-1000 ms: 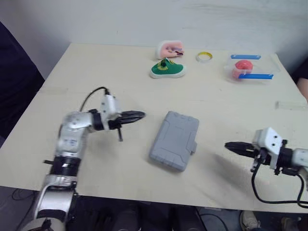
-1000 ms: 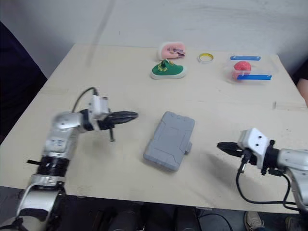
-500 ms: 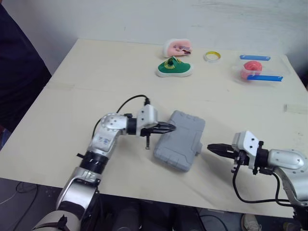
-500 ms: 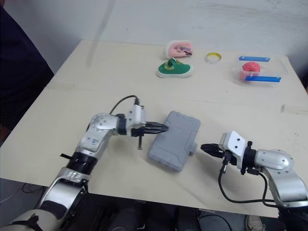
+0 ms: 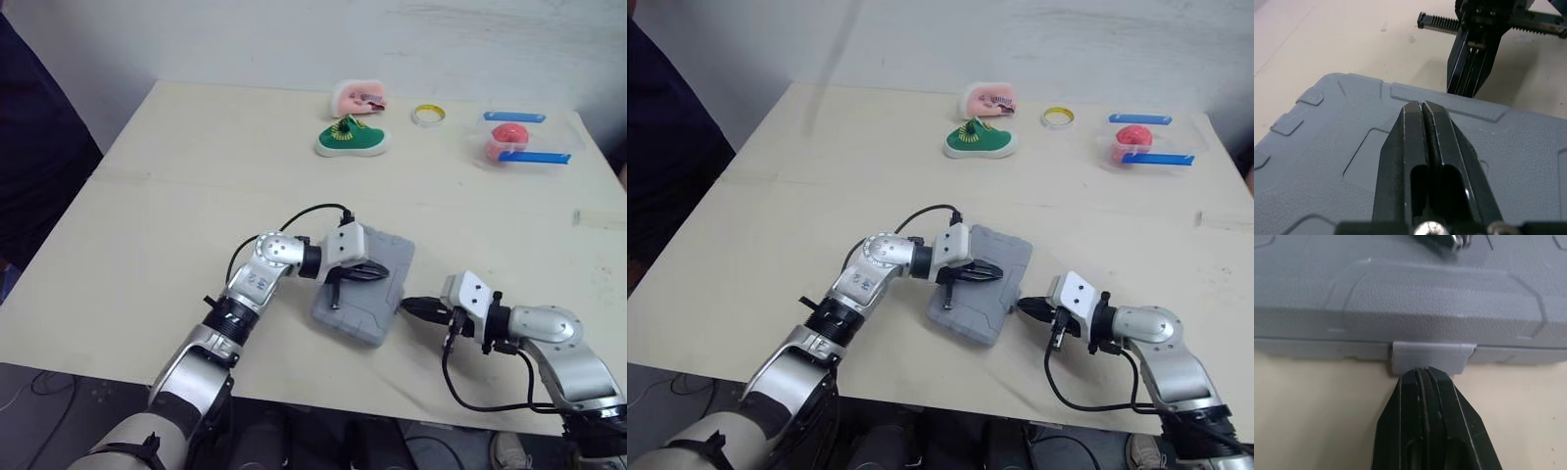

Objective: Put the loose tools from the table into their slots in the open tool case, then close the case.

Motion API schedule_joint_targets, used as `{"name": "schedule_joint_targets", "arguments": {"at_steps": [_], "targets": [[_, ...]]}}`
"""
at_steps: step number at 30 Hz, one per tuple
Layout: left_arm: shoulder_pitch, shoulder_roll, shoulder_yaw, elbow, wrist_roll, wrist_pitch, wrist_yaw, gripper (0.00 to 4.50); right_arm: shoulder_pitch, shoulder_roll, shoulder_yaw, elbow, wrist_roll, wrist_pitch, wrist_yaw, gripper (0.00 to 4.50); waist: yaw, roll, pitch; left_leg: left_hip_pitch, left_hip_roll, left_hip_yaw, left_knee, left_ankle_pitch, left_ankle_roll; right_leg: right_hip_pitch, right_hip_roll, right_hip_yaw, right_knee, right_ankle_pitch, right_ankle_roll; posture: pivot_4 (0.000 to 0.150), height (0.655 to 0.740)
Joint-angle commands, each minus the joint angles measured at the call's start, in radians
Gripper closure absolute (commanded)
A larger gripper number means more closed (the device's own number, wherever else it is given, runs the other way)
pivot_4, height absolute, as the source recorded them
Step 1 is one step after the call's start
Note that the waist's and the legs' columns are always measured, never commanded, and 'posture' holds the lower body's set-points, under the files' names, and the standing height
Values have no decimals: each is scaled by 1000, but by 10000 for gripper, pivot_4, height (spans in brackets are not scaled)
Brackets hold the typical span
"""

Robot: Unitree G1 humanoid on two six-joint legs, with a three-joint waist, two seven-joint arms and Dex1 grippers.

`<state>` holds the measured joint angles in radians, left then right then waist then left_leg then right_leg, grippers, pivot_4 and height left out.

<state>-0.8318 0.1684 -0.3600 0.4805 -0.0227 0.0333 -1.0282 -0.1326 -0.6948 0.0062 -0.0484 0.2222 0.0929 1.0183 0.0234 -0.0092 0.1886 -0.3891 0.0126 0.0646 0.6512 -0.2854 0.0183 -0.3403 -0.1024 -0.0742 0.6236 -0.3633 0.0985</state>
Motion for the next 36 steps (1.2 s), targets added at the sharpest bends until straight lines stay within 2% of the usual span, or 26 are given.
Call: {"name": "schedule_joint_targets", "arguments": {"at_steps": [1, 10, 14, 19, 29, 33, 36], "targets": [[22, 21, -59, 63, 88, 26, 17, 44554, -27, 23, 22, 6, -11, -26, -12, 45000, -1, 0, 0, 1, 0, 0, 0, 0, 0, 1, 0, 0, 0, 0, 0, 1500, 7400], [64, 31, -110, 82, 121, 106, -6, 44554, -103, 106, 95, 53, -28, 2, -6, 45000, -29, -7, -7, 7, 2, 0, -3, 1, -2, 5, 0, 1, 2, 1, -2, 1500, 7400], [72, 30, -118, 105, 125, 103, -17, 44554, -146, 144, 111, 88, -34, -5, -5, 45000, -41, -8, -8, 20, 4, 0, -6, -3, -3, 17, 1, 2, -2, 0, -4, 1500, 7400], [75, 37, -145, 156, 154, 120, -32, 44554, -208, 175, 137, 155, -70, 9, -11, 45000, -67, -11, -10, 21, 8, 0, -6, -6, -4, 17, 6, 3, -2, 0, -7, 1500, 7400], [105, 51, -153, 183, 168, 153, -3, 44554, -168, 133, 98, 72, -39, 21, 15, 45000, -67, -13, -25, 22, 13, -1, -6, -10, -9, 17, 9, 3, -3, 0, -12, 1500, 7400], [126, 39, -52, 132, 77, -6, 23, 44554, -126, 65, 40, -13, -6, 17, 42, 45000, -62, -10, -25, 22, 13, -1, -7, -11, -9, 17, 9, 3, -4, 0, -12, 1500, 7400], [141, 37, 58, 23, -63, -124, -39, 44554, -77, -2, -32, -67, 36, 5, 67, 45000, -55, -4, -21, 20, 13, -1, -7, -11, -9, 15, 9, 3, -4, 0, -12, 1500, 7400]]}}
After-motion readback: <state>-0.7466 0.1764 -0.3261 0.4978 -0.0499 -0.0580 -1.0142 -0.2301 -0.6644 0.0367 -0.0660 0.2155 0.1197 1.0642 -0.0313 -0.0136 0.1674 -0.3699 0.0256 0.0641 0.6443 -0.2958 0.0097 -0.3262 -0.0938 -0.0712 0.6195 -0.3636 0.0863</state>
